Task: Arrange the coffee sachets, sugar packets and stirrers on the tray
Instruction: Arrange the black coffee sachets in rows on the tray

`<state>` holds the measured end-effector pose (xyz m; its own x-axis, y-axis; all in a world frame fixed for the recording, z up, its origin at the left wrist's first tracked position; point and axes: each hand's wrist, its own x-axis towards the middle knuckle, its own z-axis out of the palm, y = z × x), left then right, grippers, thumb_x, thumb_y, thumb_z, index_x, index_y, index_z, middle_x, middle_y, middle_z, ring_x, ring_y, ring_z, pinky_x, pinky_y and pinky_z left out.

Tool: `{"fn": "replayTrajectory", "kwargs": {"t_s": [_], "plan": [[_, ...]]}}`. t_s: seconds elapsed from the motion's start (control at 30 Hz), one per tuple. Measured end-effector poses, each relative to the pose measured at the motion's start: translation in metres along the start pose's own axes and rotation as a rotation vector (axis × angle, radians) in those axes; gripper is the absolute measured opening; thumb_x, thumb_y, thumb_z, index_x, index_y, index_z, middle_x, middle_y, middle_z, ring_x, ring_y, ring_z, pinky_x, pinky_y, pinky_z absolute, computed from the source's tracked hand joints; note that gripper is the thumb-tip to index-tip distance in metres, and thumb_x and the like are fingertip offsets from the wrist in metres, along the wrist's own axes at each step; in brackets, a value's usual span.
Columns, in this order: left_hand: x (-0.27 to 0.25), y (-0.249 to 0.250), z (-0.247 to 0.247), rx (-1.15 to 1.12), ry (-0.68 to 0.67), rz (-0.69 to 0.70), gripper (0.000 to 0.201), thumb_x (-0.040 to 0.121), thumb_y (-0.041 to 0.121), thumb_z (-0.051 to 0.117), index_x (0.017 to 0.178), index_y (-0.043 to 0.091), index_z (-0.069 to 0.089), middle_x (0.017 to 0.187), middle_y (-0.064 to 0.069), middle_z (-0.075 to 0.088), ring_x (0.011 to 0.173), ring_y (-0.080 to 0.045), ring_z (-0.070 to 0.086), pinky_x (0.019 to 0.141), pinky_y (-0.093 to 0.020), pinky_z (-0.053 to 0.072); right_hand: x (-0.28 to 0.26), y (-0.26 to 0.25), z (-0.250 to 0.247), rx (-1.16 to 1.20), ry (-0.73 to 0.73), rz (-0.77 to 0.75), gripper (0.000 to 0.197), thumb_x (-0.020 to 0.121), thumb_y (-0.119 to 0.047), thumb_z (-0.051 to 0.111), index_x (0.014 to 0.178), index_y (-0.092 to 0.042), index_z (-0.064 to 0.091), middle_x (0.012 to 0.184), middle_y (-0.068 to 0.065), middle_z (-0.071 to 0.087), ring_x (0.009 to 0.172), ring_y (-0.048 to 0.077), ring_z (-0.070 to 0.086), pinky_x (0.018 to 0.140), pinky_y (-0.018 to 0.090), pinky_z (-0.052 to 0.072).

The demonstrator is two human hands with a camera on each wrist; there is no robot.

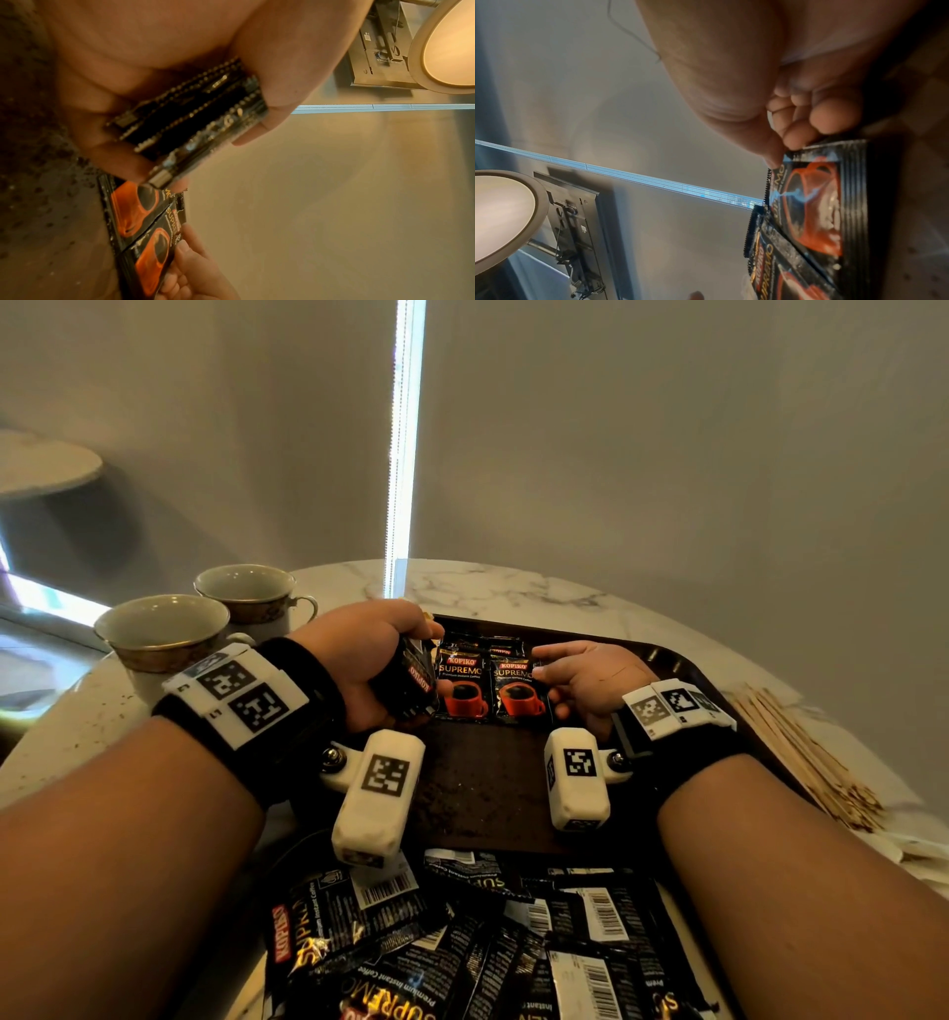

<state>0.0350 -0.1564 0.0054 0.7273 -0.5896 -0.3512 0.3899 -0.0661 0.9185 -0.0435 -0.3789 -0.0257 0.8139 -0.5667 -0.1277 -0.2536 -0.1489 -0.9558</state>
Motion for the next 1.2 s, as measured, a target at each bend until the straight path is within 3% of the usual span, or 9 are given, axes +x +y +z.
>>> {"fn": "replayTrajectory", "kwargs": {"t_s": [0.2, 0.4, 0.47, 0.57, 0.67, 0.93, 1.0, 1.07, 1.2], "plan": [[0.0, -0.001, 0.001, 0.019, 0.001, 0.003, 0.023, 0.097, 0.02, 0.047, 0.115, 0.017, 0.062, 0.106, -0.018, 0.06, 0.081, -0.029, 0.069, 0.07, -0.041, 0.052, -0.003, -0.002, -0.001, -0.005, -0.007, 0.013, 0.025, 0.089, 0.002, 0.067, 0.111, -0.009, 0.067, 0.085, 0.012, 0.066, 0.054, 0.012, 0.056, 0.048, 0.027, 0.047], [-0.002, -0.001, 0.003, -0.009, 0.002, 0.018, 0.02, 0.098, 0.018, 0.047, 0.114, 0.016, 0.058, 0.096, -0.016, 0.063, 0.061, -0.025, 0.07, 0.069, -0.039, 0.052, -0.004, -0.003, 0.0, 0.025, 0.008, 0.013, 0.021, 0.09, 0.001, 0.066, 0.109, -0.008, 0.065, 0.084, 0.012, 0.064, 0.055, 0.014, 0.055, 0.047, 0.027, 0.046], [-0.001, -0.001, 0.002, -0.022, 0.004, 0.028, 0.022, 0.097, 0.019, 0.048, 0.117, 0.013, 0.057, 0.088, -0.014, 0.063, 0.065, -0.025, 0.067, 0.072, -0.039, 0.051, -0.004, -0.004, 0.0, 0.032, 0.007, 0.013, 0.022, 0.09, 0.001, 0.066, 0.11, -0.007, 0.065, 0.084, 0.012, 0.064, 0.055, 0.014, 0.055, 0.048, 0.027, 0.047], [-0.001, 0.001, -0.001, -0.034, -0.008, 0.039, 0.035, 0.092, 0.024, 0.056, 0.125, 0.011, 0.055, 0.098, -0.015, 0.058, 0.07, -0.026, 0.066, 0.068, -0.04, 0.053, -0.005, -0.005, 0.0, 0.021, 0.02, 0.014, 0.02, 0.091, 0.0, 0.065, 0.109, -0.007, 0.065, 0.084, 0.012, 0.064, 0.056, 0.014, 0.055, 0.049, 0.028, 0.047], [-0.002, 0.004, -0.002, -0.058, -0.028, 0.052, 0.029, 0.09, 0.03, 0.054, 0.114, 0.014, 0.059, 0.102, -0.014, 0.053, 0.072, -0.027, 0.064, 0.059, -0.037, 0.052, -0.003, -0.005, -0.001, 0.011, 0.046, -0.003, 0.018, 0.091, -0.002, 0.065, 0.108, -0.008, 0.067, 0.082, 0.012, 0.064, 0.056, 0.015, 0.055, 0.05, 0.029, 0.047], [-0.002, 0.004, -0.006, -0.216, -0.073, 0.087, 0.031, 0.085, 0.027, 0.045, 0.103, 0.01, 0.063, 0.103, -0.015, 0.055, 0.07, -0.03, 0.066, 0.071, -0.039, 0.049, -0.005, -0.02, -0.002, 0.051, 0.043, -0.162, 0.014, 0.09, -0.008, 0.069, 0.103, -0.013, 0.07, 0.075, 0.005, 0.064, 0.052, 0.011, 0.054, 0.043, 0.027, 0.041], [-0.002, 0.005, -0.005, -0.258, -0.087, 0.113, 0.031, 0.087, 0.023, 0.044, 0.105, 0.009, 0.064, 0.11, -0.018, 0.056, 0.073, -0.033, 0.07, 0.072, -0.042, 0.055, -0.01, -0.03, -0.002, 0.031, 0.0, -0.241, 0.013, 0.09, -0.012, 0.07, 0.101, -0.018, 0.071, 0.076, 0.001, 0.067, 0.052, 0.009, 0.053, 0.042, 0.024, 0.039], [-0.004, 0.006, -0.002, -0.287, -0.1, 0.141, 0.031, 0.092, 0.019, 0.04, 0.109, 0.01, 0.065, 0.113, -0.02, 0.059, 0.08, -0.036, 0.073, 0.066, -0.045, 0.059, -0.02, -0.042, 0.0, 0.006, -0.112, -0.316, 0.016, 0.089, -0.011, 0.07, 0.099, -0.022, 0.073, 0.077, -0.003, 0.068, 0.056, 0.009, 0.054, 0.044, 0.021, 0.041], [-0.008, 0.009, 0.001, -0.313, -0.107, 0.201, 0.031, 0.096, 0.012, 0.039, 0.112, 0.012, 0.065, 0.112, -0.022, 0.067, 0.082, -0.034, 0.071, 0.062, -0.044, 0.061, -0.039, -0.057, 0.009, 0.018, -0.411, -0.37, 0.04, 0.086, 0.01, 0.062, 0.098, -0.024, 0.076, 0.086, 0.001, 0.069, 0.067, 0.012, 0.06, 0.052, 0.022, 0.046]]}}
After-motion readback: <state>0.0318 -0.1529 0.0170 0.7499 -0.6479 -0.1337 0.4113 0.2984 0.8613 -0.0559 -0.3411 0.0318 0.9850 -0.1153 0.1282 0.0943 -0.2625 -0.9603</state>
